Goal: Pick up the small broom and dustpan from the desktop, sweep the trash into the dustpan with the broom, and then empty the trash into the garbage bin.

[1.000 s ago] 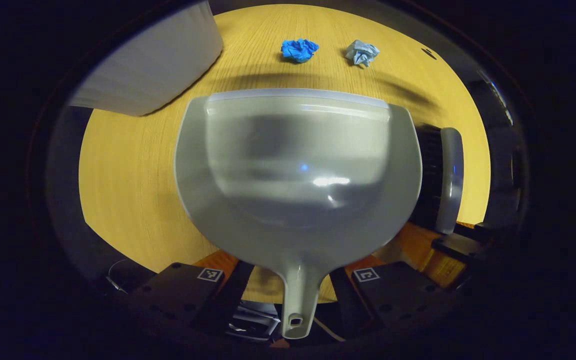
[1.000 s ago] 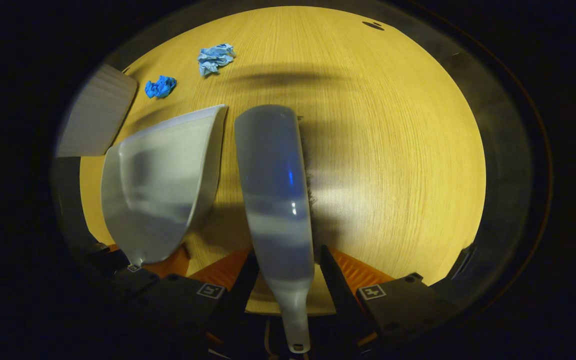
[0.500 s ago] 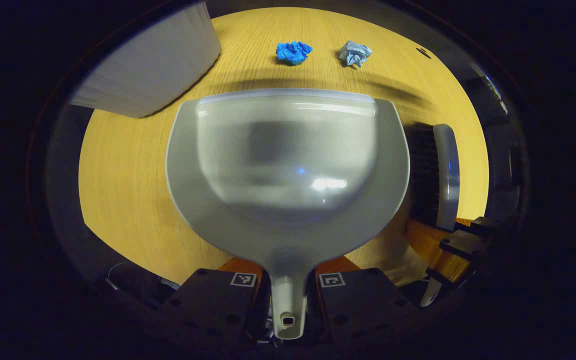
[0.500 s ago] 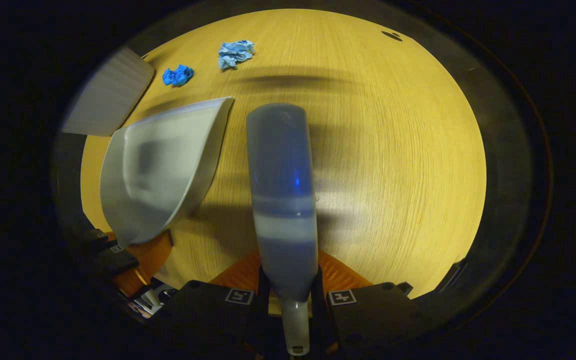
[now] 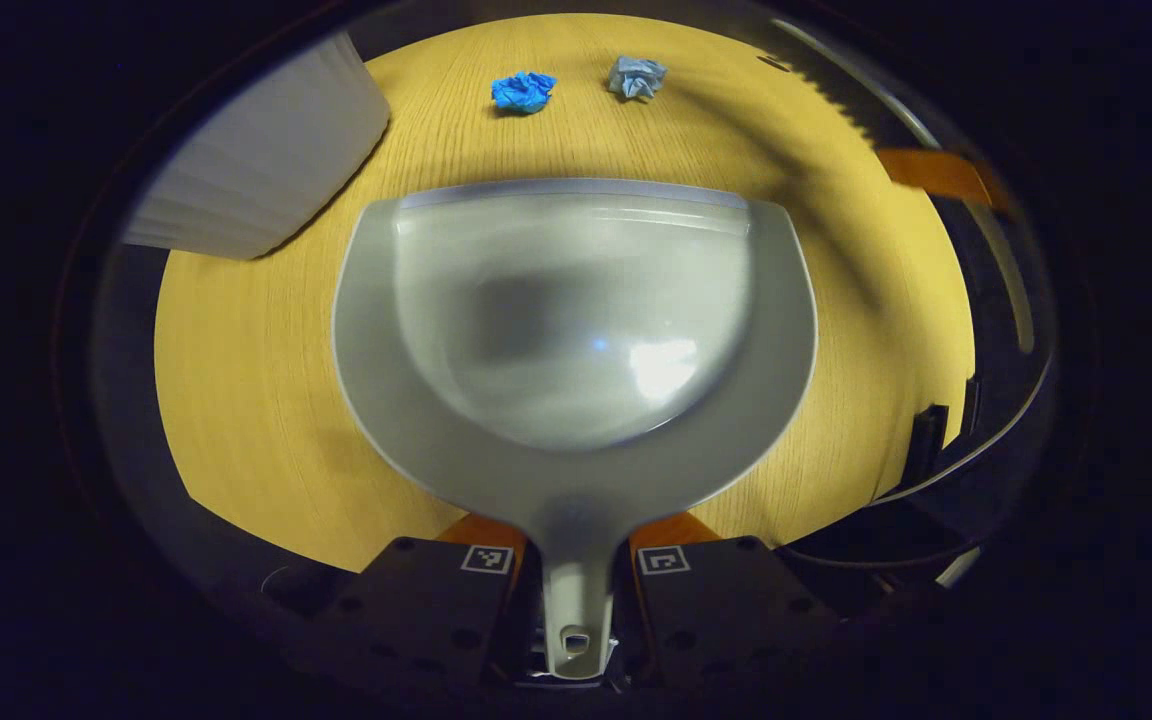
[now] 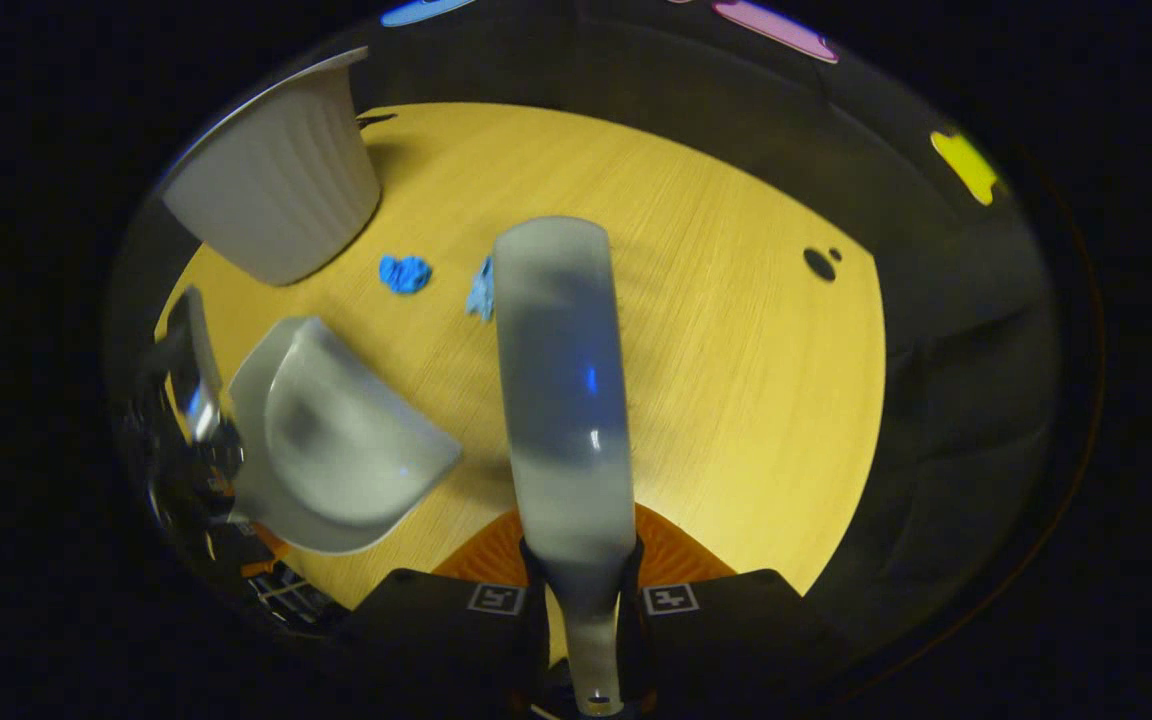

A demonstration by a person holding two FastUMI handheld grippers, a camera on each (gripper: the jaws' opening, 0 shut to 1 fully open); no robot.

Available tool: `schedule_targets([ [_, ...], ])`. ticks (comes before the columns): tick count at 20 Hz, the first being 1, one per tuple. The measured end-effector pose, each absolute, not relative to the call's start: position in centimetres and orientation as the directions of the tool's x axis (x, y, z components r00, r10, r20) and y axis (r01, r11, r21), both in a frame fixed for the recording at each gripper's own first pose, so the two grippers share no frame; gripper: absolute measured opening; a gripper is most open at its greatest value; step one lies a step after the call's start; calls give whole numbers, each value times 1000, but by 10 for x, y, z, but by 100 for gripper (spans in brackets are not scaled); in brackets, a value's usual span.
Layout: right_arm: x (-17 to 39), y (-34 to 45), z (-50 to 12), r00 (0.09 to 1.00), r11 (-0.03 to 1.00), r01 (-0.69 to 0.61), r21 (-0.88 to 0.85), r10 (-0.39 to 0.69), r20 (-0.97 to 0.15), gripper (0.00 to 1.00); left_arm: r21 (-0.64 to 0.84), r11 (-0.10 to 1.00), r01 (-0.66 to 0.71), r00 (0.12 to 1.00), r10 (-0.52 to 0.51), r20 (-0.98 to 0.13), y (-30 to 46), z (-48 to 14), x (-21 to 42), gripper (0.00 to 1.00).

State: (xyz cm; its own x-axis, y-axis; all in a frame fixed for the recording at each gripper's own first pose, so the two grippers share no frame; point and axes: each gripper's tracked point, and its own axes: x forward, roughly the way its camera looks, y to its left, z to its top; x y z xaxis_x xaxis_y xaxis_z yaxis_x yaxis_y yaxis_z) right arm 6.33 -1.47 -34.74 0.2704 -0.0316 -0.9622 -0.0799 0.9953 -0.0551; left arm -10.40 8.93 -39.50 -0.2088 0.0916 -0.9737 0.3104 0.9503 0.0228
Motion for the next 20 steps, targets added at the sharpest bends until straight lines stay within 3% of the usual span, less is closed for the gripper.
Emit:
schedule_targets([
  [3,128,-34,-344,308,966,-212,-150,-79,-948,29,27,944,329,-221,104,-970,96,-394,-111,30],
  [4,147,-31,-344,311,956,-251,-152,-69,-948,24,28,942,335,-223,108,-969,98,-393,-113,29],
  [5,165,-30,-349,311,942,-294,-165,-69,-948,28,26,942,336,-221,106,-970,98,-394,-113,29],
  [7,192,-19,-372,296,905,-380,-190,-76,-952,28,29,943,331,-229,110,-967,98,-393,-112,29],
  [11,193,5,-428,189,830,-528,-178,-89,-978,28,26,944,330,-240,111,-964,98,-394,-112,30],
  [12,188,9,-440,167,800,-572,-180,-101,-981,33,24,944,328,-242,109,-964,98,-394,-112,30],
  [13,181,14,-447,137,770,-615,-171,-110,-984,28,25,946,324,-245,110,-963,98,-395,-111,29],
  [14,187,19,-447,166,728,-655,-203,-124,-978,33,28,946,322,-251,114,-961,99,-394,-112,30],
  [15,186,29,-445,167,683,-704,-193,-105,-980,28,30,946,321,-255,117,-960,99,-395,-111,29],
  [19,167,60,-438,140,557,-819,-135,-34,-990,28,21,941,339,-255,113,-960,99,-394,-112,29],
  [20,162,65,-437,118,544,-832,-106,-13,-993,32,19,939,344,-256,114,-960,100,-394,-111,30],
])
